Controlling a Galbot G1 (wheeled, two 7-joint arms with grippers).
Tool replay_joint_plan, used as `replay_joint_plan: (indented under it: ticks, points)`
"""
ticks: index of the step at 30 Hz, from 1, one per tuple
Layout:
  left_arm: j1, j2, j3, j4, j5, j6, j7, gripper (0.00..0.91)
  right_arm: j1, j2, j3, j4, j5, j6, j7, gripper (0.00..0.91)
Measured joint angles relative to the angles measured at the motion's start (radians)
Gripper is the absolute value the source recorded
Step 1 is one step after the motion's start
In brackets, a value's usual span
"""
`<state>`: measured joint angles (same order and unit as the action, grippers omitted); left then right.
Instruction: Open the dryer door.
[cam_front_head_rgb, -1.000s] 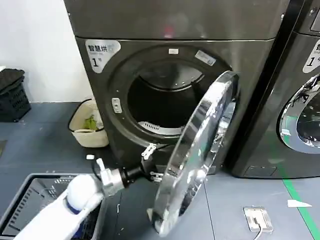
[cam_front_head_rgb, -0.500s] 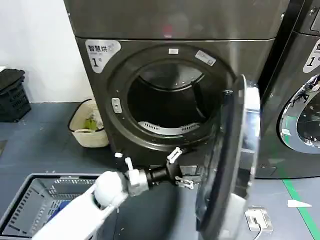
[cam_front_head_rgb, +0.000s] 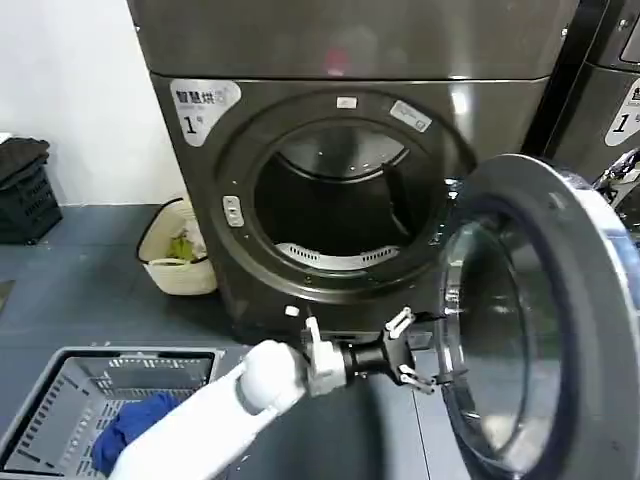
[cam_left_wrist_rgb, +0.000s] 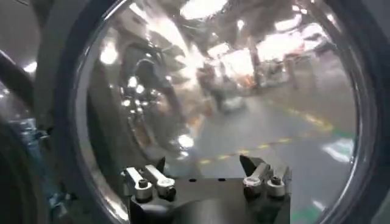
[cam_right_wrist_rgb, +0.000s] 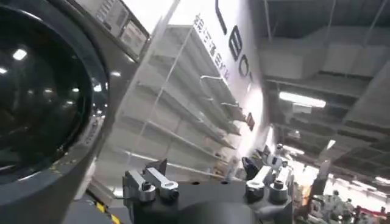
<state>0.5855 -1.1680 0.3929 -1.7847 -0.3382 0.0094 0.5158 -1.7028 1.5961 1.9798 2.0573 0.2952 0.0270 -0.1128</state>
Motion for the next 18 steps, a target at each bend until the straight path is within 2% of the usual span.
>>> replay_joint_plan:
  ticks: [18]
  points:
    - [-0.169,-0.206,0.106,0.205,-0.002,0.008,-0.005,0.907,0.004,0.013,0.006,0.010,0.001,0.001,0.010,0.907]
